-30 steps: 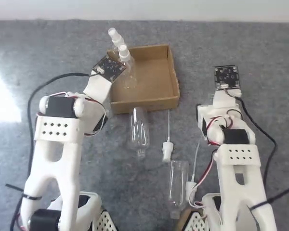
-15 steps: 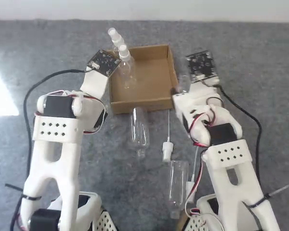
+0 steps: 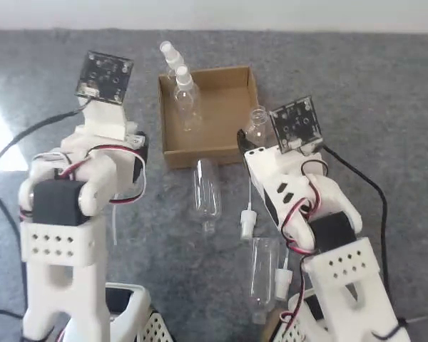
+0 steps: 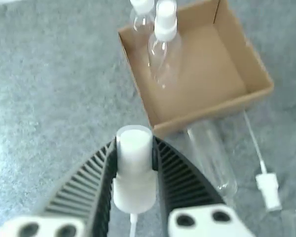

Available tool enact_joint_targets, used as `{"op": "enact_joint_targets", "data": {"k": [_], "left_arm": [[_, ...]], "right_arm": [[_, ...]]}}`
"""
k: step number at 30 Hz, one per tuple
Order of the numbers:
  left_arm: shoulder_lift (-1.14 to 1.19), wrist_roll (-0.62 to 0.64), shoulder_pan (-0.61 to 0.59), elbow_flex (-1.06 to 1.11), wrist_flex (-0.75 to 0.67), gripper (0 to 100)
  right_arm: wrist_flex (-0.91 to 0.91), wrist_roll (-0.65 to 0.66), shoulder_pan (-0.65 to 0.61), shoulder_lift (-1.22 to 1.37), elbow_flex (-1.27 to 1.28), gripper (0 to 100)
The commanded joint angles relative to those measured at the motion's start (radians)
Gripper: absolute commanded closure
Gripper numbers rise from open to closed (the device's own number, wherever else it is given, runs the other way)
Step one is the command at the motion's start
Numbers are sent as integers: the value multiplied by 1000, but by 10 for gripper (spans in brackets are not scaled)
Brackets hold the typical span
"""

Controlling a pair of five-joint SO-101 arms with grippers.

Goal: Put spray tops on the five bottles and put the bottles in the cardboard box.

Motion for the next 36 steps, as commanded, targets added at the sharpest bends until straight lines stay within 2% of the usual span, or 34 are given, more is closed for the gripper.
{"op": "enact_joint_targets", "data": {"k": [1, 6, 14, 20, 25, 31, 36], "left_arm": [[-43, 83, 3, -59, -61, 990], [-117, 100, 3, -54, -114, 989], [-201, 221, 3, -51, -183, 989], [-207, 284, 5, -53, -273, 989], [-209, 374, 5, -59, -308, 989], [-209, 410, 26, -59, -399, 989], [-218, 480, 29, -56, -400, 989]], "right_arm": [[-19, 9, -4, -42, -2, 965], [-30, 8, -7, -50, 38, 965], [-27, 8, -85, -51, 78, 960], [-27, -137, -87, -87, 78, 960], [-36, -149, -130, -97, 104, 960], [-145, -147, -143, -96, 173, 961], [-297, -147, -145, -97, 262, 965]]}}
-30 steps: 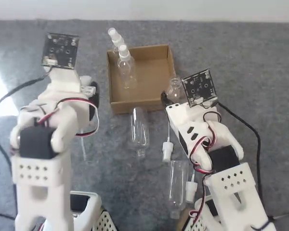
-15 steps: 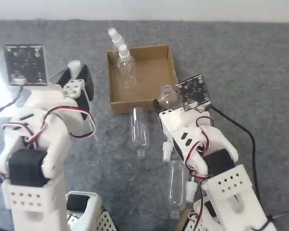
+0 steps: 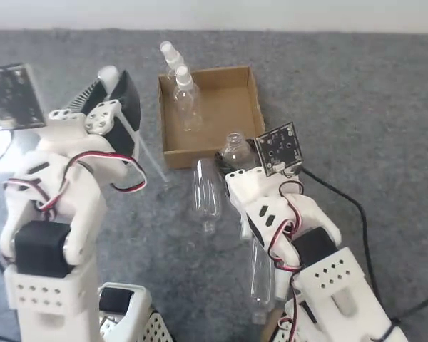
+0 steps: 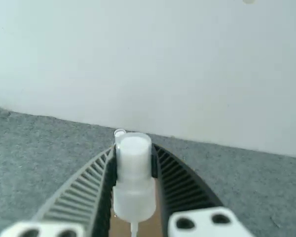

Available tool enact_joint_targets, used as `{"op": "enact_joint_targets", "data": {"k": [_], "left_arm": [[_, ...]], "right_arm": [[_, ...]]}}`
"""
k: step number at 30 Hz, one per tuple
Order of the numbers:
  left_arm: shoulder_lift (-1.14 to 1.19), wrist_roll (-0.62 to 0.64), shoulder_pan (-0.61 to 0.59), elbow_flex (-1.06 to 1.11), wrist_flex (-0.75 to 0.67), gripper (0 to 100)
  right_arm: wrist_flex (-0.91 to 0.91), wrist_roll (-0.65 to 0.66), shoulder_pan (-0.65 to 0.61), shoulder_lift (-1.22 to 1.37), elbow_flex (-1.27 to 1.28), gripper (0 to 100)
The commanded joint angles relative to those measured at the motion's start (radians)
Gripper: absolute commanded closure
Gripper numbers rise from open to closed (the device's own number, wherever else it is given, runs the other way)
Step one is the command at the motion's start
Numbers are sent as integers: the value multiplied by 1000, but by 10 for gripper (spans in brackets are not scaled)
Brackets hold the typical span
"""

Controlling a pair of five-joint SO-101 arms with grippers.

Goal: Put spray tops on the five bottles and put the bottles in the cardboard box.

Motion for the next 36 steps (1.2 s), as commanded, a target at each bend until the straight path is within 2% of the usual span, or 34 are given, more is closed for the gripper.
{"op": "enact_joint_targets", "data": {"k": [1, 5, 7, 13, 19, 26, 31, 36], "left_arm": [[-46, 72, 3, -42, -31, 989], [-133, 75, 3, 18, -48, 989], [-196, 75, -2, 61, -68, 989], [-347, 75, -3, 220, -153, 989], [-442, 74, -3, 255, -150, 989], [-457, 74, 3, 283, -158, 989], [-463, 74, 5, 282, -158, 989], [-463, 74, 5, 294, -158, 989]], "right_arm": [[-137, -9, -7, -33, 35, 965], [-263, 3, -18, -28, 98, 965], [-292, 66, -47, -25, 123, 965], [-329, 158, -131, -25, 176, 965], [-323, 222, -163, -24, 183, 965], [-331, 229, -182, -25, 195, 965], [-331, 315, -214, -25, 212, 965], [-387, 333, -245, -27, 245, 965]]}}
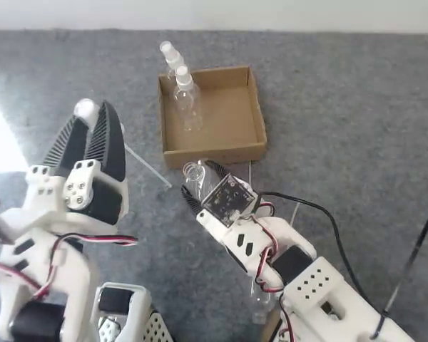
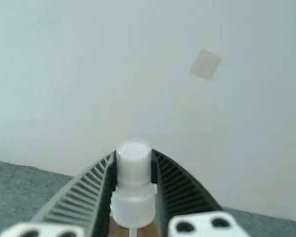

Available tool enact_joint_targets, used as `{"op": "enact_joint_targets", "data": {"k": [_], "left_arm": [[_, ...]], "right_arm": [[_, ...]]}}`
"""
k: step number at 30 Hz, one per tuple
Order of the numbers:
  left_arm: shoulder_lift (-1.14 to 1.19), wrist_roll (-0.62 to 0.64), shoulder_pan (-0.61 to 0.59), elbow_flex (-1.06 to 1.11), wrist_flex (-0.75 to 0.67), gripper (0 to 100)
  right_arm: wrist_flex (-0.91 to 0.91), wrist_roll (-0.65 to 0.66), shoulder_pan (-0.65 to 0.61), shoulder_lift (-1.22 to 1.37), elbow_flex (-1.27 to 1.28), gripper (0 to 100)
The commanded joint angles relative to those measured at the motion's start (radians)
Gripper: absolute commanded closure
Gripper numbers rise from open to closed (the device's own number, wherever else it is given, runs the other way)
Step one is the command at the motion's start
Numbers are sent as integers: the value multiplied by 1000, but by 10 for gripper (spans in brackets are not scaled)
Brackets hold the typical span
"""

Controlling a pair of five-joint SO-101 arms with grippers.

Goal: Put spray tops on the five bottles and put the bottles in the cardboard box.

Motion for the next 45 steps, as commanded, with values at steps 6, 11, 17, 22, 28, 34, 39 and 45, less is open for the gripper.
{"op": "enact_joint_targets", "data": {"k": [6, 11, 17, 22, 28, 34, 39, 45], "left_arm": [[-6, 11, 5, 42, -74, 989], [-6, 9, 5, 99, -120, 989], [-6, 9, 5, 107, -115, 989], [-6, 9, 5, 127, -115, 989], [-6, 9, 6, 162, -117, 989], [-6, 9, 38, 177, -110, 989], [-6, -29, 129, 217, -115, 989], [-6, -63, 172, 245, -115, 989]], "right_arm": [[-183, 115, -62, -36, 77, 974], [-236, 127, -82, -36, 101, 991], [-236, 127, -81, -36, 101, 991], [-237, 123, -79, -36, 101, 991], [-236, 121, -77, -36, 101, 991], [-234, 121, -77, -36, 101, 991], [-236, 121, -77, -36, 101, 991], [-237, 121, -76, -36, 101, 991]]}}
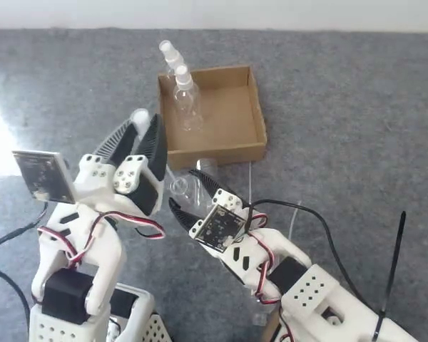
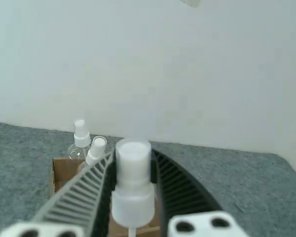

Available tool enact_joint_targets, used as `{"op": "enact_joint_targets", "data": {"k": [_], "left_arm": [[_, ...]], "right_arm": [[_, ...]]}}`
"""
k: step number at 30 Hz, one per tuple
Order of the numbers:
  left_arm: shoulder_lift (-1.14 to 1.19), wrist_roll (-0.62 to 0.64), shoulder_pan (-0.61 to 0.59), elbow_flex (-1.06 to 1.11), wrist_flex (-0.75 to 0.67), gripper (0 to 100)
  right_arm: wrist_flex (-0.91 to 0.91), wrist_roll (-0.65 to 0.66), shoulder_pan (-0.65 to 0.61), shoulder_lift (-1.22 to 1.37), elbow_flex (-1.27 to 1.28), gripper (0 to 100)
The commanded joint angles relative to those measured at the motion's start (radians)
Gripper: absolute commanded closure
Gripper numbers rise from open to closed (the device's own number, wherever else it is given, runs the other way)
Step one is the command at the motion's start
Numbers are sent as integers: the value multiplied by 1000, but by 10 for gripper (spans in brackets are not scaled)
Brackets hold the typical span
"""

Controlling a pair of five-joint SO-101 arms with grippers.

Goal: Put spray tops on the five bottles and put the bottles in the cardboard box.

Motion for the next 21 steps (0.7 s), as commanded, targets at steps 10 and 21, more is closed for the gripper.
{"op": "enact_joint_targets", "data": {"k": [10, 21], "left_arm": [[-11, -21, 14, -5, -15, 989], [-12, -21, 15, 44, 18, 989]], "right_arm": [[-24, 8, 1, -30, -17, 991], [-30, -63, 44, -31, -25, 991]]}}
